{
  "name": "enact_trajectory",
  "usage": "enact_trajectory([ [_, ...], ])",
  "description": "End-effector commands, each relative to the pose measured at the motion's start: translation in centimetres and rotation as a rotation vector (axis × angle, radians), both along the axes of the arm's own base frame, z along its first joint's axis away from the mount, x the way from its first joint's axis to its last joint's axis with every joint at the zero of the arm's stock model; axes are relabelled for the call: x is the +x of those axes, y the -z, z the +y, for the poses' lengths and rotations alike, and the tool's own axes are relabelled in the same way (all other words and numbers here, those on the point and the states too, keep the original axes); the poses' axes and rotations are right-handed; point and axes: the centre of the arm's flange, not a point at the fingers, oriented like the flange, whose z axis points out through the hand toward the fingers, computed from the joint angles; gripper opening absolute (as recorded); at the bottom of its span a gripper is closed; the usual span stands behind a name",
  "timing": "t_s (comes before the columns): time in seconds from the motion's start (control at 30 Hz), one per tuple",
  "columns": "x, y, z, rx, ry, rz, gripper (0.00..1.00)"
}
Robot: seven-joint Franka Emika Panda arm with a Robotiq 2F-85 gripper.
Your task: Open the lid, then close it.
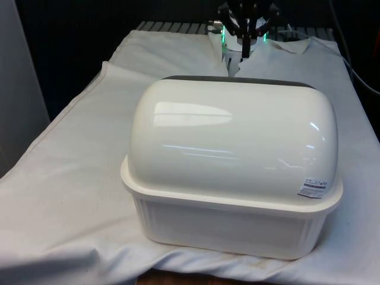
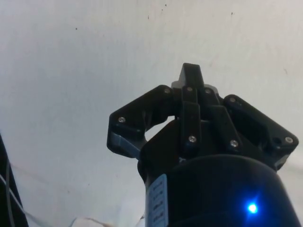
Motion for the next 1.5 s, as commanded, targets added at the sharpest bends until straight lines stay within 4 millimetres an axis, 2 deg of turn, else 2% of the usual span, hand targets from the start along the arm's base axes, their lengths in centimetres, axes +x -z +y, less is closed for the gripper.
enact_trajectory([
  [0.0, 0.1, 0.5, 0.1, 0.001, 0.008, -0.017, 0.0],
  [0.2, 0.2, 2.7, -0.1, 0.001, 0.014, -0.03, 0.0],
  [0.23, 0.1, 2.5, -0.1, 0.001, 0.007, -0.019, 0.0],
  [0.43, 0.8, 5.1, -0.4, 0.002, 0.025, -0.041, 0.0],
  [0.8, 1.8, 7.9, -0.9, 0.002, 0.056, -0.076, 0.0],
  [1.0, 2.1, 8.6, -0.9, 0.001, 0.071, -0.101, 0.0],
  [1.47, 2.4, 8.5, -1.1, 0.006, 0.088, -0.148, 0.0],
])
